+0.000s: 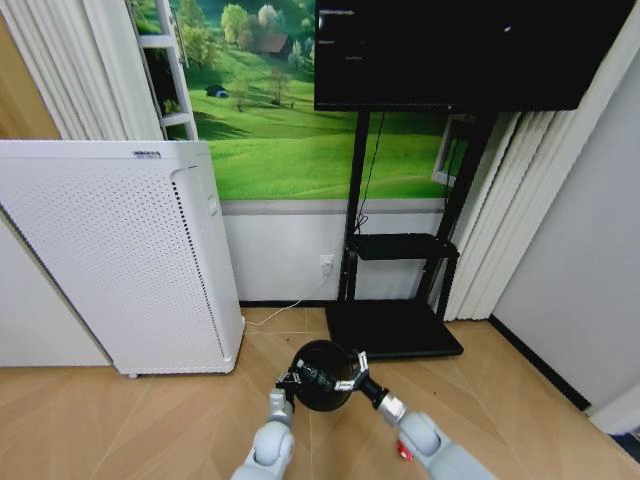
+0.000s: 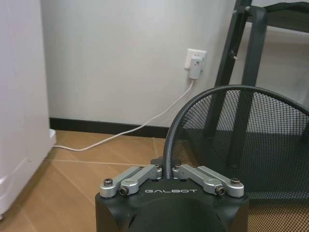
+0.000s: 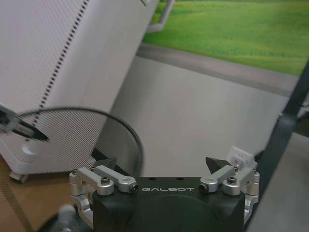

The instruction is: Pick up the trash bin and place the garbage on the floor into it.

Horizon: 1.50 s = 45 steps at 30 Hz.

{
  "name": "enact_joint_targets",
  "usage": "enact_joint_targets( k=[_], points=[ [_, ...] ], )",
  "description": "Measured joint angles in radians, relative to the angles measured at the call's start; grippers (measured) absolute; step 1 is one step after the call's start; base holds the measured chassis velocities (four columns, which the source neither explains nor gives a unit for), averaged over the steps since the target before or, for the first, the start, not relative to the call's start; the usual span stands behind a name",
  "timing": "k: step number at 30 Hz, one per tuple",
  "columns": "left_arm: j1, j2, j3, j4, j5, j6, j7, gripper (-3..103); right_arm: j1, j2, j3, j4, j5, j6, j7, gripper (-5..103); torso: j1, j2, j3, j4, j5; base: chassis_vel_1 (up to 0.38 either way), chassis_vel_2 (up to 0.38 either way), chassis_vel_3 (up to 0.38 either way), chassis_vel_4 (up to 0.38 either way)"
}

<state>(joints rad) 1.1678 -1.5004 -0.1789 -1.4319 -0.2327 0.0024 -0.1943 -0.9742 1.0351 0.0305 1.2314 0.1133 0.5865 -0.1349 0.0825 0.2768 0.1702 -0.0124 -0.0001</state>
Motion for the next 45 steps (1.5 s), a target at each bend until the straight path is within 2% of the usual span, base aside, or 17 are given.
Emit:
enact_joint_targets(
  k=[5,9,13,17,20,21,24,28,32,36,38,42,45],
  points=[
    [0.066,0.051,-0.04,-0.068,-0.017,0.001,-0.001,3,0.073,0.026,0.011,-0.152,0.019,0.009,0.013,100,0.0,0.0,0.0,0.0006,0.0001,0.0,0.0,0.0,0.0],
    [0.105,0.077,-0.072,-0.091,-0.019,-0.002,0.003,3,0.087,0.012,0.017,-0.166,0.07,0.009,-0.005,100,0.0,0.0,0.0,0.0002,0.0001,0.0,0.0,0.0,0.0],
    [0.138,0.091,-0.095,-0.112,-0.018,-0.009,0.008,3,0.101,0.008,0.025,-0.195,0.066,0.009,-0.008,100,0.0,0.0,0.0,0.0002,-0.0003,0.0,0.0,0.0,0.0],
    [0.185,0.101,-0.129,-0.163,-0.025,-0.013,0.009,3,0.124,0.035,0.023,-0.3,0.011,0.024,-0.008,100,0.0,0.0,0.0,0.0002,-0.0001,0.0,0.0,0.0,0.0],
    [0.229,0.114,-0.158,-0.223,-0.039,-0.011,0.008,3,0.158,0.095,0.02,-0.435,-0.06,0.032,0.023,100,0.0,0.0,0.0,0.0002,0.0005,0.0,0.0,0.0,0.0],
    [0.229,0.114,-0.158,-0.223,-0.039,-0.011,0.008,3,0.158,0.095,0.02,-0.435,-0.06,0.032,0.023,100,0.0,0.0,0.0,0.0002,0.0005,0.0,0.0,0.0,0.0],
    [0.256,0.127,-0.177,-0.273,-0.05,-0.007,0.005,3,0.173,0.123,0.009,-0.494,-0.097,0.02,0.067,100,0.0,0.0,0.0,0.0002,-0.0003,0.0,0.0,0.0,0.0],
    [0.305,0.155,-0.22,-0.367,-0.076,0.0,0.002,3,0.192,0.181,0.02,-0.583,-0.193,0.025,0.147,100,0.0,0.0,0.0,0.0007,0.0001,0.0,0.0,0.0,0.0],
    [0.329,0.18,-0.244,-0.406,-0.096,0.0,0.002,3,0.149,0.169,0.028,-0.586,-0.217,0.0,0.173,100,0.0,0.0,0.0,0.0006,0.0002,0.0,0.0,0.0,0.0],
    [0.336,0.208,-0.262,-0.419,-0.113,-0.008,0.011,3,0.09,0.12,0.069,-0.582,-0.279,-0.034,0.176,100,0.0,0.0,0.0,0.0001,0.0,0.0,0.0,0.0,0.0],
    [0.331,0.218,-0.269,-0.409,-0.122,-0.018,0.019,3,0.053,0.067,0.105,-0.582,-0.291,-0.068,0.147,100,0.0,0.0,0.0,-0.0001,0.0001,0.0,0.0,0.0,0.0],
    [0.323,0.22,-0.271,-0.392,-0.129,-0.025,0.025,3,0.035,0.041,0.137,-0.6,-0.289,-0.066,0.106,100,0.0,0.0,0.0,-0.0002,-0.0006,0.0,0.0,0.0,0.0],
    [0.307,0.22,-0.269,-0.351,-0.138,-0.034,0.032,3,-0.012,0.007,0.168,-0.603,-0.238,-0.053,0.056,100,0.0,0.0,0.0,0.0001,0.0002,0.0,0.0,0.0,0.0]
  ],
)
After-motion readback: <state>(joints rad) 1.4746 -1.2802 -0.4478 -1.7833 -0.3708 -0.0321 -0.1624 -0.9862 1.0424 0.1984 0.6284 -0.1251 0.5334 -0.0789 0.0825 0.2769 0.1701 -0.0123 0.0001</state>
